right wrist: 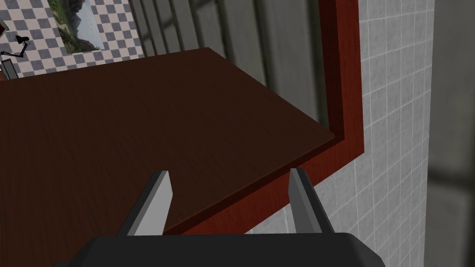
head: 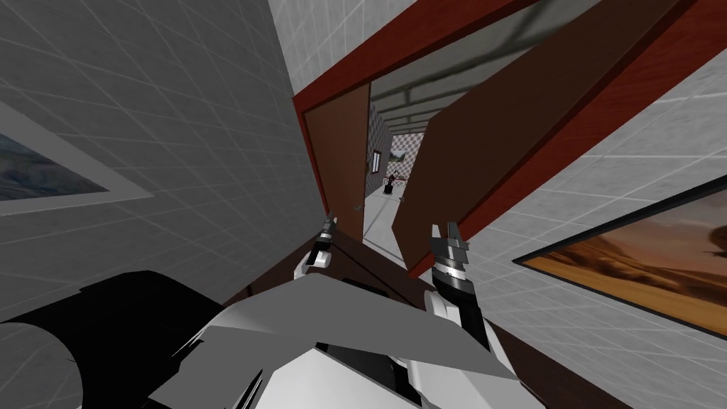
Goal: Push the door open
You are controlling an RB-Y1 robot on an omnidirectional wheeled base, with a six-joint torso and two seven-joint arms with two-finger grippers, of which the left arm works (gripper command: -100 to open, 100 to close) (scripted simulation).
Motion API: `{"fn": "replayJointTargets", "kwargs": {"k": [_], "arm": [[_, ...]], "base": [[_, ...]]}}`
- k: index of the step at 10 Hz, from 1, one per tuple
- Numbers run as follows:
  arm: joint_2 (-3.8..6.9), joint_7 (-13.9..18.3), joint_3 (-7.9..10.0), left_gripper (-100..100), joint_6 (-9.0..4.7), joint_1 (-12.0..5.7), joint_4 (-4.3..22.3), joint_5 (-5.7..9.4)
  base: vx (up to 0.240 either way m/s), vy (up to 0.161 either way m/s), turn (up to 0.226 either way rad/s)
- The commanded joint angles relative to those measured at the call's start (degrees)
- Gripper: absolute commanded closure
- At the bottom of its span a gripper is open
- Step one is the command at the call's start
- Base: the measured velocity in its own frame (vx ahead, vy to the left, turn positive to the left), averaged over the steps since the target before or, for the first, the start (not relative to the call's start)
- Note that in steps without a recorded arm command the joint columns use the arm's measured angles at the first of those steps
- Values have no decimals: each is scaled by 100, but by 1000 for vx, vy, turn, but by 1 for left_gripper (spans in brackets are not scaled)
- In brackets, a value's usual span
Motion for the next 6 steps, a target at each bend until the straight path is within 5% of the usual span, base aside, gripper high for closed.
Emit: {"fn": "replayJointTargets", "kwargs": {"k": [1,6], "arm": [[-3,-10,1,-100,-63,-67,180,-2],[-11,-55,10,-100,-282,-378,1075,8]], "base": [[44,72,-37],[59,78,-136]]}}
